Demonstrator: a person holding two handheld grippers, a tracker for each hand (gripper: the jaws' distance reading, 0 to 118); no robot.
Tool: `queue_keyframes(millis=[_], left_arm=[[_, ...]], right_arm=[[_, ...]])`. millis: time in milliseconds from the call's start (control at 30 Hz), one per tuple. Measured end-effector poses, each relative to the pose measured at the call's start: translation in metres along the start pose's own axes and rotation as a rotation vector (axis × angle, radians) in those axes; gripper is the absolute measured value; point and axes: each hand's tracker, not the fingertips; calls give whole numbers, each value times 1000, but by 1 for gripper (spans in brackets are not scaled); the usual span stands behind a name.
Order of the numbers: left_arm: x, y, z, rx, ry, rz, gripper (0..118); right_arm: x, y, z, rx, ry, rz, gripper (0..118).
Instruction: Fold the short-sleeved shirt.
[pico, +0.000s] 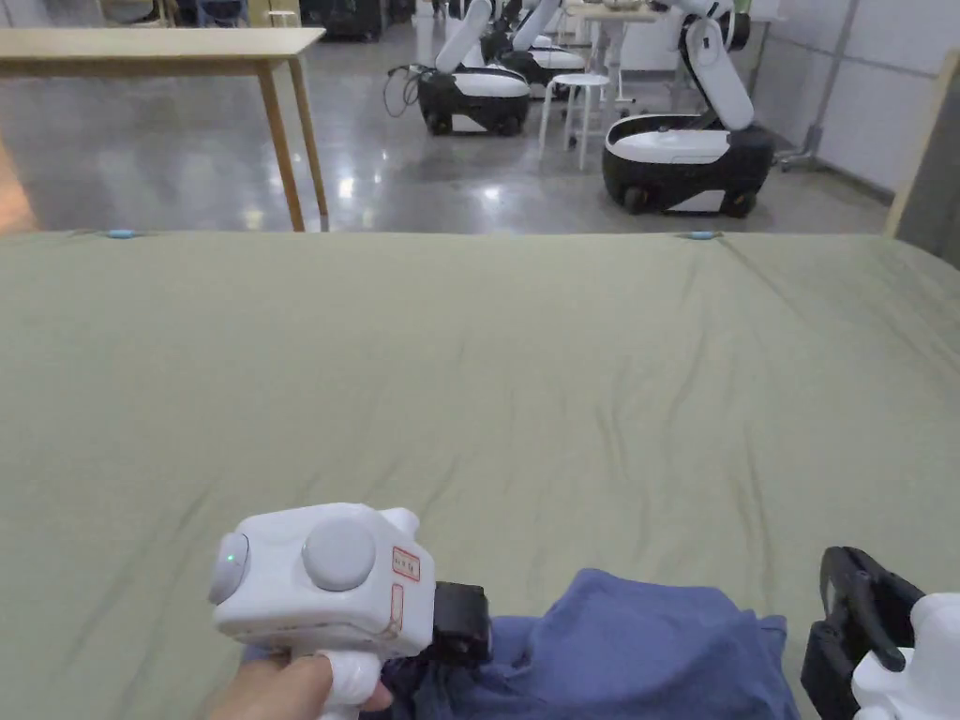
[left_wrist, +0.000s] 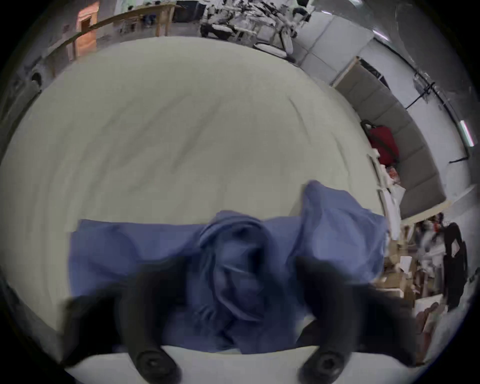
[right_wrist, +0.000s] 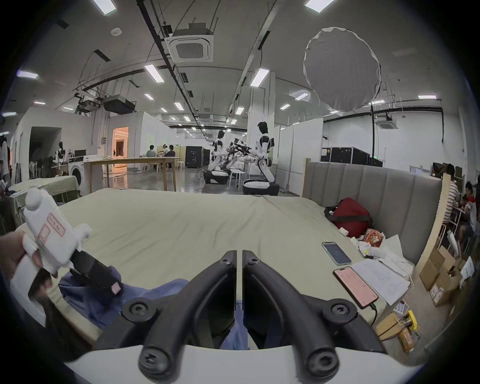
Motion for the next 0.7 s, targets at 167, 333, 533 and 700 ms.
queue_keyframes(millis=[167, 333, 533, 700], left_arm=[[-8, -3, 41, 122, -59, -7, 98], [-48, -17, 93, 310, -170, 70, 0], [-65, -23, 46, 150, -161, 91, 0], [-32, -28, -26, 16, -394, 157, 0]], right_arm=[[-1, -4, -6, -24, 5, -2, 6], [-9, -7, -14, -35, 26, 3, 6], [-16, -9, -17, -57, 49, 6, 6], [-17, -9, -13, -69, 43, 15, 6]])
